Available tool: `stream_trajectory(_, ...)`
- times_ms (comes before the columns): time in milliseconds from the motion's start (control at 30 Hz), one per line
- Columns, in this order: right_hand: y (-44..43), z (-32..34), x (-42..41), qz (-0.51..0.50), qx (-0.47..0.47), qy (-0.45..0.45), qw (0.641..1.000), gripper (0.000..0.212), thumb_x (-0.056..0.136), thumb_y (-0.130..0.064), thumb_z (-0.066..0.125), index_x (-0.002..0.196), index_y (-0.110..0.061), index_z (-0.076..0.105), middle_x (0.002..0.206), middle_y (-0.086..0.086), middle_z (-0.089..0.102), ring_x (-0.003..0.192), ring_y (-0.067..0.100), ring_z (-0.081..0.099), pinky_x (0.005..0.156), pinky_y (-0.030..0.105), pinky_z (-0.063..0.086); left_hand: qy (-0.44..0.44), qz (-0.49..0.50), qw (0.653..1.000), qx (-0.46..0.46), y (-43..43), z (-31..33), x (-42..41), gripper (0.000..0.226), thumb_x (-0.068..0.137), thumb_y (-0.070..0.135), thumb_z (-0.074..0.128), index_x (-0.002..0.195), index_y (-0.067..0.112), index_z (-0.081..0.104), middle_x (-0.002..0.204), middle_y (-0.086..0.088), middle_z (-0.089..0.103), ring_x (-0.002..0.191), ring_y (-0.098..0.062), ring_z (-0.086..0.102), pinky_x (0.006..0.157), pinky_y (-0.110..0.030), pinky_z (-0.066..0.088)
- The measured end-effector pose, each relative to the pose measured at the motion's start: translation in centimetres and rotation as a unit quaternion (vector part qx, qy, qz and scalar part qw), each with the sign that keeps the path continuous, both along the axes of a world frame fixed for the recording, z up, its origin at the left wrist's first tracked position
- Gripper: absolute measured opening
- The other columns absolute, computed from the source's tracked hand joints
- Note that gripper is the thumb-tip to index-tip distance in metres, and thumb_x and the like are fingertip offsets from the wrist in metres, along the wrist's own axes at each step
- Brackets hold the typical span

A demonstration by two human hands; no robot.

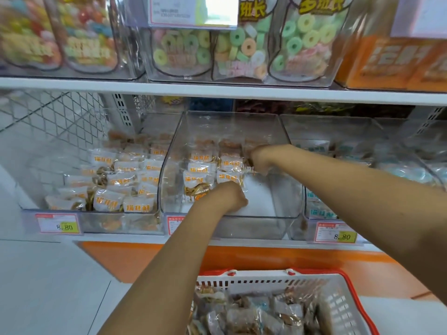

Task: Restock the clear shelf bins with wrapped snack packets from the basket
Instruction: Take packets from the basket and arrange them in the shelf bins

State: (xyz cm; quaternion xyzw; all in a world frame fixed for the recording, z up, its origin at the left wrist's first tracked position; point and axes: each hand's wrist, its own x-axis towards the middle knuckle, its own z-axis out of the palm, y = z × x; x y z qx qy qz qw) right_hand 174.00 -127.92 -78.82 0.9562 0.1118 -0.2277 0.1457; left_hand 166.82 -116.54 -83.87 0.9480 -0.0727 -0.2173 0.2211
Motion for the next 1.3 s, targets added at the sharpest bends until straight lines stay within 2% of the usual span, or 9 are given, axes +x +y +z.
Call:
stream_trajectory(133,-0.3,0.6,-3.0,0.023,0.006,-0.016,1.0,0.043,0.087,-0.005,0.062,0.129,-0.003,0.053,0.127,0.013,0.058,0.111,0.029,0.057,0.082,0.032,0.046,-0.011,0.014,0.999,-0.05,0.6,0.6,-1.0,0.026,0.096,0.016,0.047,0.105,-0.001,0.065,0.106,-0.019,0.068,0.095,-0.029,0.063,0.083,-0.033,0.049)
stream_trajectory(300,-1.7,3.0,-10.3,0.072,0.142,-0.134,0.978,0.019,0.089,-0.028,0.061,0.092,-0.009,0.062,0.095,0.008,0.065,0.09,0.028,0.061,0.065,0.028,0.041,-0.263,0.036,0.956,-0.123,0.8,2.6,-4.3,0.037,0.097,0.028,0.05,0.063,0.015,0.058,0.06,0.0,0.059,0.065,-0.021,0.057,0.058,-0.029,0.04)
stream_trajectory(433,-3.7,2.5,-18.5,0.072,0.232,-0.142,0.96,0.047,0.084,-0.049,0.065,0.06,-0.019,0.038,0.062,-0.003,0.044,0.067,0.018,0.045,0.056,0.031,0.034,-0.372,0.049,0.889,-0.262,0.9,0.9,-10.5,0.048,0.093,0.028,0.052,0.05,0.021,0.032,0.045,0.006,0.025,0.046,-0.01,0.029,0.047,-0.023,0.021)
stream_trajectory(633,-7.3,-7.6,-25.1,-0.053,0.264,0.041,0.962,0.037,0.084,-0.046,0.067,0.089,-0.009,0.068,0.09,0.007,0.068,0.082,0.019,0.059,0.069,0.029,0.044,-0.112,0.04,0.985,-0.121,0.4,-7.5,-16.2,0.043,0.097,0.029,0.053,0.055,0.019,0.047,0.055,0.001,0.047,0.058,-0.019,0.05,0.054,-0.026,0.032)
stream_trajectory(800,-8.5,-15.6,-30.5,-0.021,0.265,0.231,0.936,0.076,0.079,-0.041,0.074,0.144,-0.025,0.038,0.15,-0.003,0.035,0.135,0.019,0.035,0.112,0.036,0.031,0.17,-0.043,0.982,0.065,0.4,-12.5,-22.8,0.029,0.096,0.03,0.05,0.09,0.006,0.064,0.088,-0.019,0.059,0.103,-0.04,0.057,0.097,-0.047,0.041)
stream_trajectory(1000,-8.5,-18.9,-32.9,-0.089,0.341,0.114,0.929,0.053,0.089,-0.033,0.062,0.139,-0.027,0.044,0.14,-0.001,0.044,0.126,0.018,0.045,0.104,0.03,0.036,0.213,-0.019,0.977,0.026,0.2,-11.4,-26.0,0.026,0.098,0.022,0.048,0.105,0.002,0.062,0.096,-0.015,0.06,0.093,-0.029,0.055,0.077,-0.031,0.039)
stream_trajectory(1133,-9.4,-17.0,-32.1,-0.253,0.533,0.057,0.805,0.023,0.096,-0.023,0.052,0.116,-0.017,0.06,0.105,0.007,0.065,0.077,0.015,0.06,0.063,0.019,0.051,0.19,0.034,0.979,-0.063,-0.5,-8.3,-26.3,0.041,0.098,0.03,0.053,0.127,0.001,0.054,0.117,-0.022,0.059,0.108,-0.032,0.057,0.095,-0.027,0.044)
stream_trajectory(1233,-10.1,-13.9,-31.3,-0.325,0.685,0.155,0.633,0.016,0.094,-0.016,0.057,0.1,-0.002,0.063,0.089,0.014,0.061,0.077,0.023,0.06,0.083,0.037,0.057,0.122,0.06,0.979,-0.151,-1.2,-5.8,-25.6,0.044,0.093,0.041,0.056,0.124,0.009,0.055,0.118,-0.007,0.062,0.104,-0.02,0.062,0.094,-0.026,0.047)
stream_trajectory(1300,-10.1,-11.4,-31.0,-0.308,0.74,0.176,0.571,0.013,0.09,-0.013,0.064,0.097,-0.002,0.063,0.092,0.016,0.063,0.079,0.024,0.063,0.082,0.036,0.057,0.1,0.099,0.962,-0.232,-1.5,-4.3,-25.0,0.028,0.093,0.034,0.058,0.104,0.008,0.061,0.109,-0.014,0.067,0.088,-0.017,0.069,0.087,-0.034,0.055)
